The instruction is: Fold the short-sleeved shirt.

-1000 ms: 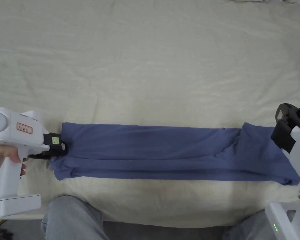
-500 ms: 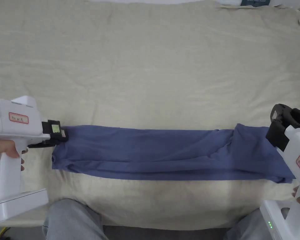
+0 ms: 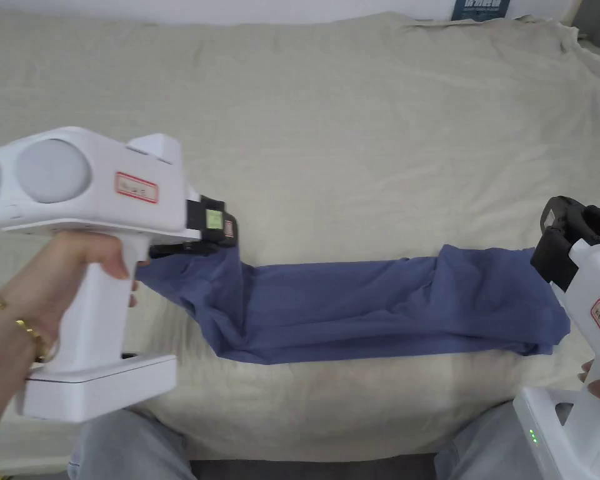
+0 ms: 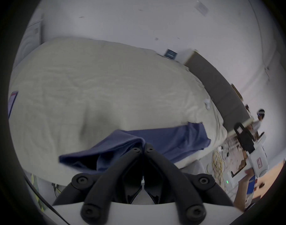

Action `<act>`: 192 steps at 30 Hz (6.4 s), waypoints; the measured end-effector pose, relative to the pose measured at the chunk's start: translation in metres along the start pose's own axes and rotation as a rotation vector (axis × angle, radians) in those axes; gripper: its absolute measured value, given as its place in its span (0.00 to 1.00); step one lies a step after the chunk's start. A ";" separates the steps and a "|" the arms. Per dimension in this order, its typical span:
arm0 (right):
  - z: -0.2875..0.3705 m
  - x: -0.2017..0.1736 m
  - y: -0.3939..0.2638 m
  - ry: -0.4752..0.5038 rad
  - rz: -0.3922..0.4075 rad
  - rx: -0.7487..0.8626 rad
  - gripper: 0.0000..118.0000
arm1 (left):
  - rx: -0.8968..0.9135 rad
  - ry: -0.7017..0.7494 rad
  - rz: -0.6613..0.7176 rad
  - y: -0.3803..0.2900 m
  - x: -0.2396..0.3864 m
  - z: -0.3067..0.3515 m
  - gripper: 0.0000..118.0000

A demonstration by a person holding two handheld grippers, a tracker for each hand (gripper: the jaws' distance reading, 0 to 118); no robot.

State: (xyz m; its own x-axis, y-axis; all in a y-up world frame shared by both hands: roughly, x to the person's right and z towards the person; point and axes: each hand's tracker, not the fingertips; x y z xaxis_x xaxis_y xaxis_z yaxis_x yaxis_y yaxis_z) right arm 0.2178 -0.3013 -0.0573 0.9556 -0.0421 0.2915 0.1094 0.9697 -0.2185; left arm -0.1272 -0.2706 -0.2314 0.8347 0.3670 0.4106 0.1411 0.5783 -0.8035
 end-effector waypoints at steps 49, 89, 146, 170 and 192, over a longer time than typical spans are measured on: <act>0.014 -0.011 0.012 -0.011 0.034 -0.010 0.00 | 0.219 0.362 -0.028 -0.107 -0.037 -0.105 0.00; 0.034 0.032 0.021 -0.136 0.011 0.014 0.00 | 0.347 0.012 -0.040 -0.017 0.079 -0.116 0.00; 0.018 0.019 0.005 -0.081 -0.046 -0.036 0.00 | -0.102 -0.012 0.213 -0.032 -0.035 -0.095 0.00; 0.010 -0.012 0.009 0.013 -0.015 -0.017 0.00 | 0.169 0.221 0.525 -0.032 -0.143 0.047 0.00; 0.040 0.037 0.005 -0.122 -0.036 -0.028 0.00 | -0.048 0.237 0.152 -0.038 0.065 -0.173 0.00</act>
State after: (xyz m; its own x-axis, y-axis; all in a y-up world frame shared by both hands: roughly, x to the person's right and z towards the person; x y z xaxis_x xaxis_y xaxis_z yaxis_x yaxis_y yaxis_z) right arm 0.2428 -0.2884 -0.0099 0.9106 -0.0457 0.4108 0.1524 0.9610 -0.2308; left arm 0.0133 -0.3948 -0.2483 0.9485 0.2631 0.1764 0.0252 0.4925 -0.8699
